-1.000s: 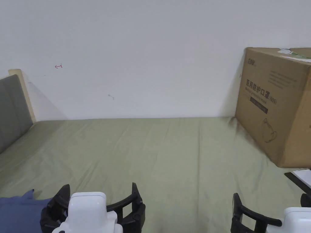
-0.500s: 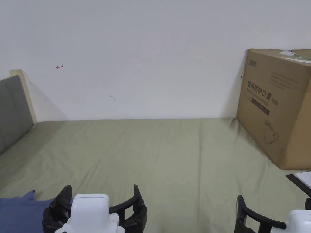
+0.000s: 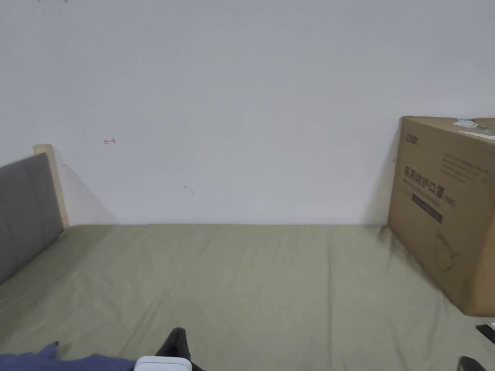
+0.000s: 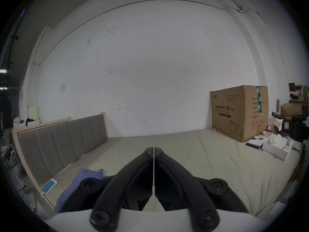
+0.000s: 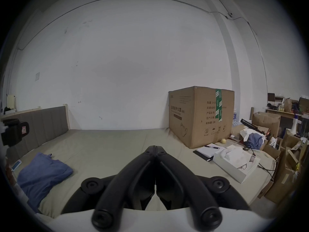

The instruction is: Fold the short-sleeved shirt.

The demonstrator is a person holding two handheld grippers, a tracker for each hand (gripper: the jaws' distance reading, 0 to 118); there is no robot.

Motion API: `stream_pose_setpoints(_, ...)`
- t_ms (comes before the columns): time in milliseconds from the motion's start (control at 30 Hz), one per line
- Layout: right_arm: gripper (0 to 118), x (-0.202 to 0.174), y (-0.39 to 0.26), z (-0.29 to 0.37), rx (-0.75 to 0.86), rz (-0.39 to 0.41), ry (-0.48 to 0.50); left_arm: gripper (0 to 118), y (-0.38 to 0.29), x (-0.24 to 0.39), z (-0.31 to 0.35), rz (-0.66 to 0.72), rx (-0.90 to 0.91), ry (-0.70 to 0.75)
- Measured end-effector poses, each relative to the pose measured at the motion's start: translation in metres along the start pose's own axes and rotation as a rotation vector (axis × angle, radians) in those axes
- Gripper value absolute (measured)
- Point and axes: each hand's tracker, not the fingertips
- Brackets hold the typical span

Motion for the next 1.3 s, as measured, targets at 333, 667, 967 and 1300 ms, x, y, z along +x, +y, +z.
stream_pose_setpoints(333, 0, -0.092, 0.006, -0.020, -0.029, -0.023, 0.276, 1, -0.002, -0.129, 0.044, -0.026, -0.044, 0.313)
stream_pose_setpoints(667, 0, -0.218, 0.001, -0.013, -0.086, -0.018, 0.655, 1, -0.038, -0.223, 0.104, 0.113, -0.085, 0.590)
stream_pose_setpoints(967, 0, -0.192, 0.000, -0.041, -0.191, 0.009, 0.619, 1, -0.054, -0.269, -0.055, 0.202, -0.510, 0.178)
stream_pose_setpoints(1300, 0, -0.157, -0.039, -0.075, -0.369, 0.053, 0.453, 113, -0.199, -0.300, -0.243, 0.293, -1.051, 0.094)
